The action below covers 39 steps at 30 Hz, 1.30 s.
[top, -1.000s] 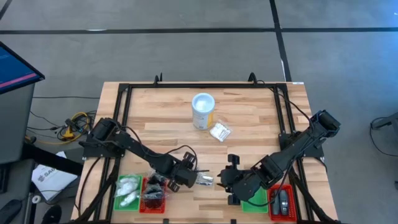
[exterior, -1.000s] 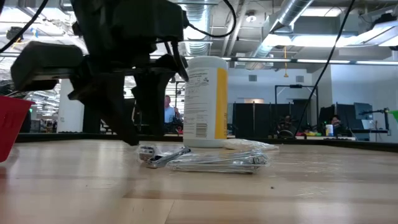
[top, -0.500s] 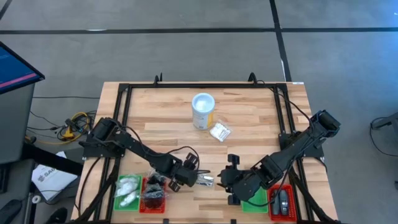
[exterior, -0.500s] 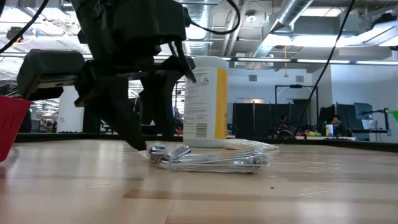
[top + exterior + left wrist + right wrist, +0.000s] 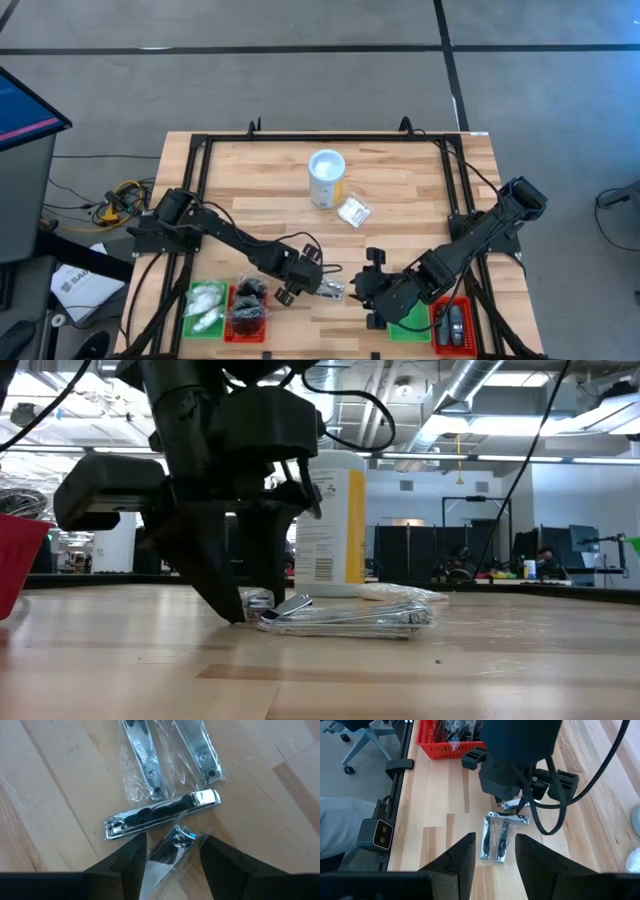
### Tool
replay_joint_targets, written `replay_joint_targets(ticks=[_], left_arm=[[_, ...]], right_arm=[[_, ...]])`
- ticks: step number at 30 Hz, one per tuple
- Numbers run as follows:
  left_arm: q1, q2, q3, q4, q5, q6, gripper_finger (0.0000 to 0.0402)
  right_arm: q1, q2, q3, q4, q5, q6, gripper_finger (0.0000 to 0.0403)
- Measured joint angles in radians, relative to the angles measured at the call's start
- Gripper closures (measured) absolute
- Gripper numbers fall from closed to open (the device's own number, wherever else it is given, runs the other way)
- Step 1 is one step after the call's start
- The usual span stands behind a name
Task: Pick & Place Travel size toiletries
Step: Put the nail cutter into the right green bin
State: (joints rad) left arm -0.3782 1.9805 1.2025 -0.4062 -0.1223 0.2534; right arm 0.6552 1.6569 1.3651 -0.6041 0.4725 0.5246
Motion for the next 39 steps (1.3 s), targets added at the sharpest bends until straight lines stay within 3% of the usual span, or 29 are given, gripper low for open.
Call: replay_joint_targets(ticks=[5, 12, 22, 39], left_arm=[[0.0, -0.004, -0.002, -0.001, 0.001, 0.0, 0.0262], [-0.002, -0.011, -0.004, -0.005, 0.007, -0.005, 0.0355], [-0.006, -0.043, -0.01, -0.017, 0.002, -0.106, 0.0356], [-0.066, -0.322, -0.006, 0.161, 0.003, -0.203, 0.0354]], right_arm=[[0.0, 0.0, 0.0, -0.002, 0.0, 0.0, 0.0274], [0.0, 0.0, 0.0, -0.002, 0.0, 0.0, 0.0274], [0.0, 0.0, 0.0, -0.002, 0.0, 0.0, 0.0274], [0.0, 0.0, 0.0, 0.004, 0.0, 0.0, 0.0274]])
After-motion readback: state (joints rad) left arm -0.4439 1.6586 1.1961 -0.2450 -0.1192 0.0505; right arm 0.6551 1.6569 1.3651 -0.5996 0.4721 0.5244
